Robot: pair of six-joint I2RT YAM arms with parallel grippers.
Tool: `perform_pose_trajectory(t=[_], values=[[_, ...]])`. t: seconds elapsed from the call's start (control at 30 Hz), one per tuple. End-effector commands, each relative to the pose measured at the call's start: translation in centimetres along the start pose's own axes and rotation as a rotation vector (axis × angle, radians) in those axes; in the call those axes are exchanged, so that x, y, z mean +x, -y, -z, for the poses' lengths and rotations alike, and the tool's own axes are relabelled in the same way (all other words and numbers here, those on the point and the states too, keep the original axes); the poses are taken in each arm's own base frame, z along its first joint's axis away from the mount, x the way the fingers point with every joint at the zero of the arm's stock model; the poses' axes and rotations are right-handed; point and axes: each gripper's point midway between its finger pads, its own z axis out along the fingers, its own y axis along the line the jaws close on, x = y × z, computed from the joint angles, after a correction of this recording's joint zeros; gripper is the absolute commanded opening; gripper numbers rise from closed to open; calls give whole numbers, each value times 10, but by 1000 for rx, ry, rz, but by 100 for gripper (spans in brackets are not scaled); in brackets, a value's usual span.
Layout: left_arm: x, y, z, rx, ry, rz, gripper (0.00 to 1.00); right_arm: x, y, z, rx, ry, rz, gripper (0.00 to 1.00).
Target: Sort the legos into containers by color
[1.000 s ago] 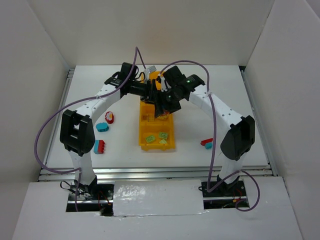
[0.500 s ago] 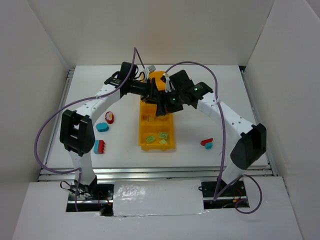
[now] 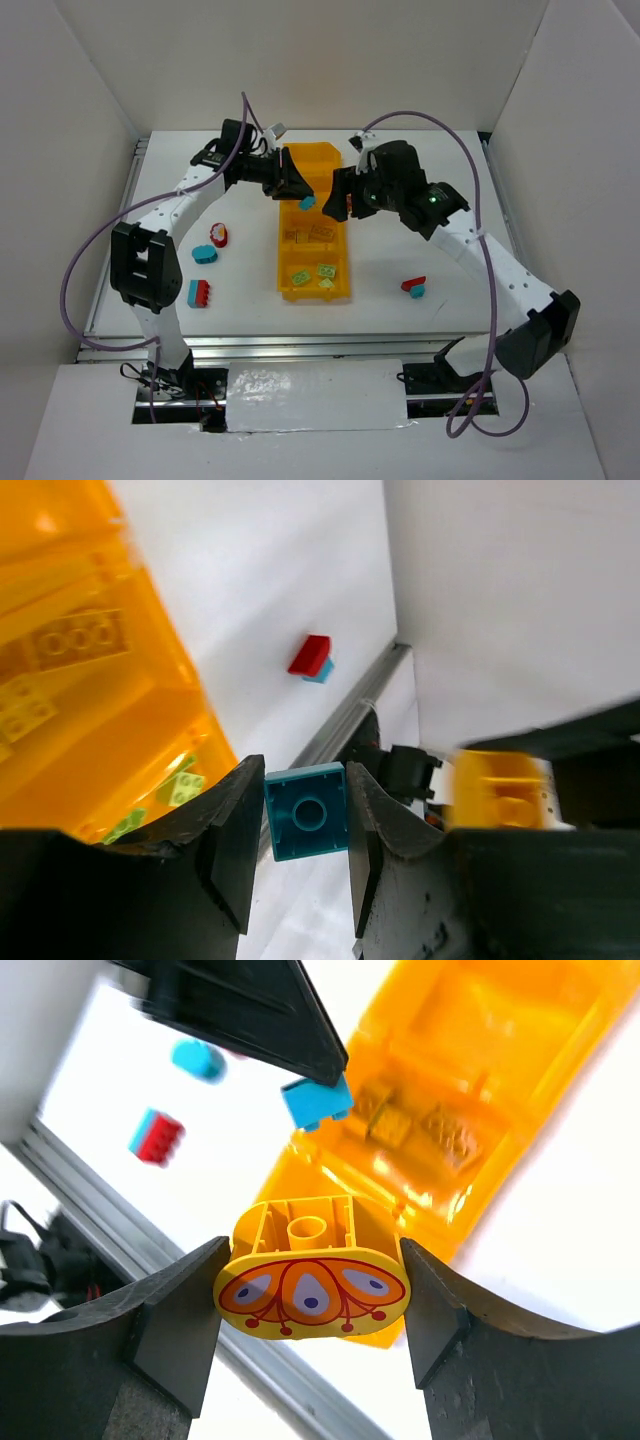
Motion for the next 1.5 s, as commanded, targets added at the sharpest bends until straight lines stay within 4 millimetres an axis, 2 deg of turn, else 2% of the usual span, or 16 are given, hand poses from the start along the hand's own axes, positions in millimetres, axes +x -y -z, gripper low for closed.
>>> perform_pose_trajectory(t=[0.0, 0.13, 0.27, 0.47, 0.57, 0.77, 0.93, 0.97, 1.0, 1.07, 1.23, 1.37, 1.4, 1.47], values=[[-3, -13, 3, -45, 17, 5, 0, -33, -11, 18, -40, 149, 32, 0], [-5, -6, 4, -20, 25, -1, 0, -26, -11, 12, -50, 105, 35, 0], [-11, -4, 7, -39, 56, -22, 0, -33, -2, 13, 11, 136, 17, 0], [-31, -16, 5, -111, 98, -77, 0, -40, 13, 19, 112, 150, 0, 0], [-47, -32, 3, -172, 151, -90, 0, -42, 17, 25, 143, 174, -21, 0], [-74, -52, -5, -242, 236, -129, 0, -47, 23, 54, 201, 250, -75, 0], [-93, -73, -16, -296, 289, -178, 0, -31, 33, 57, 237, 233, -107, 0], [-97, -82, -21, -314, 291, -183, 0, -27, 35, 57, 238, 227, -115, 0], [-101, -83, -22, -318, 297, -193, 0, -25, 35, 57, 232, 222, -118, 0], [-103, -94, -31, -333, 289, -204, 8, -24, 36, 57, 228, 218, -114, 0], [-102, -110, -56, -340, 260, -205, 17, -19, 41, 51, 225, 189, -120, 0], [-105, -113, -63, -359, 264, -216, 30, -15, 47, 48, 219, 179, -137, 0], [-104, -115, -63, -367, 260, -208, 42, -14, 51, 47, 227, 178, -145, 0], [-106, -115, -63, -381, 264, -207, 59, -8, 50, 42, 205, 150, -150, 0]])
